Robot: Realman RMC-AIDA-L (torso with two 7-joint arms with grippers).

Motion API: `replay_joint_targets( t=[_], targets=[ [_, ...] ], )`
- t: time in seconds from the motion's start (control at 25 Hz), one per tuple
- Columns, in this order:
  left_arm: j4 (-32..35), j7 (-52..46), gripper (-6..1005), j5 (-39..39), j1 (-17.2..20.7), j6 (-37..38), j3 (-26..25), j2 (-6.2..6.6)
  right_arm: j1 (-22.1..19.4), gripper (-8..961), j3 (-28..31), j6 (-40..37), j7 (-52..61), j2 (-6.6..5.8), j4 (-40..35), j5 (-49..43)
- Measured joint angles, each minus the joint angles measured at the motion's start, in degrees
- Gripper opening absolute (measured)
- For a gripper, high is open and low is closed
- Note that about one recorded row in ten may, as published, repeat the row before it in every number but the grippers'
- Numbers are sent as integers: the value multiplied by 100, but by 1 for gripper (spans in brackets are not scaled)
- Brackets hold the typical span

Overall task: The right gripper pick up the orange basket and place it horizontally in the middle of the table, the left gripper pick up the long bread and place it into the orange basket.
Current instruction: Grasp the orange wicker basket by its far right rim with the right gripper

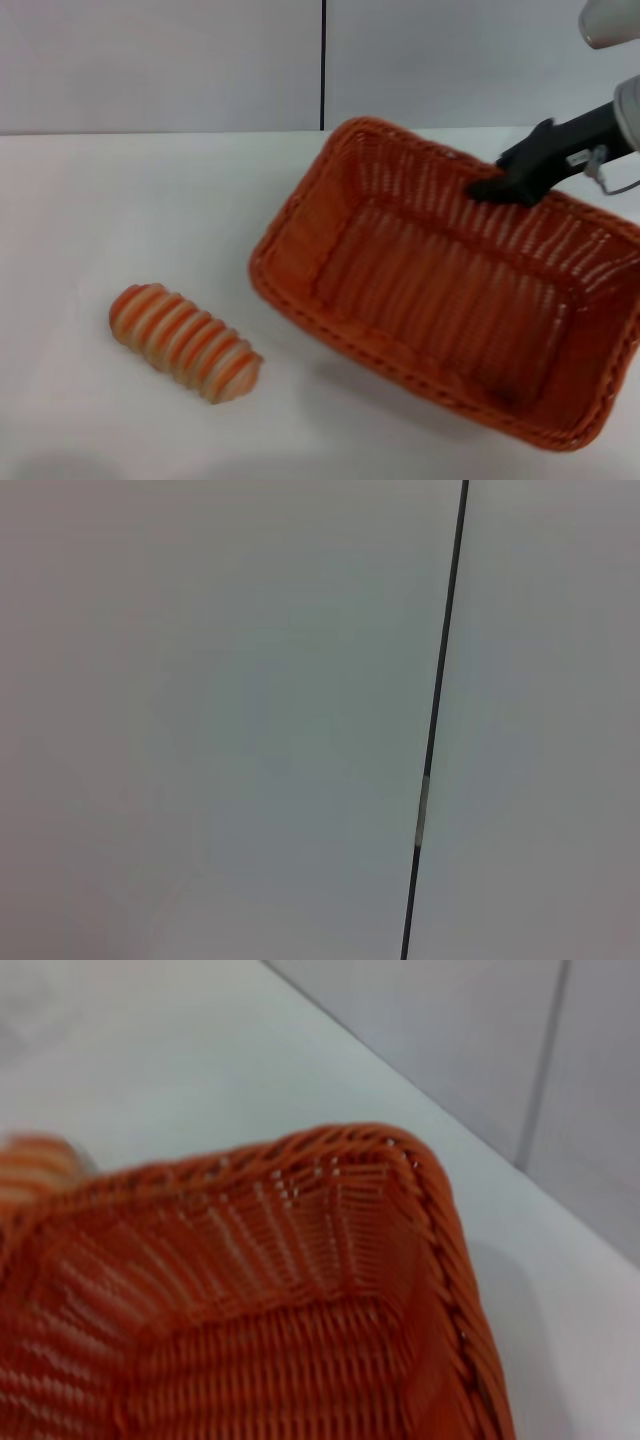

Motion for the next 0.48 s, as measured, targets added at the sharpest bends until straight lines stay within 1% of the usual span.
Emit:
replay_joint_targets(
  t=[0.12, 0.28, 0.48],
  targets=[
    [-6, -2, 767, 1, 12, 3, 6, 0, -4, 164, -16, -36, -237, 29, -172, -197],
    [-18, 13, 765, 2, 30, 6, 11, 0, -97, 165, -7, -281, -813, 138, -379, -247],
    [-24, 14, 762, 2, 44, 10, 11, -4, -129, 167, 50, -640, -1460, 186, -174, 149]
  ],
)
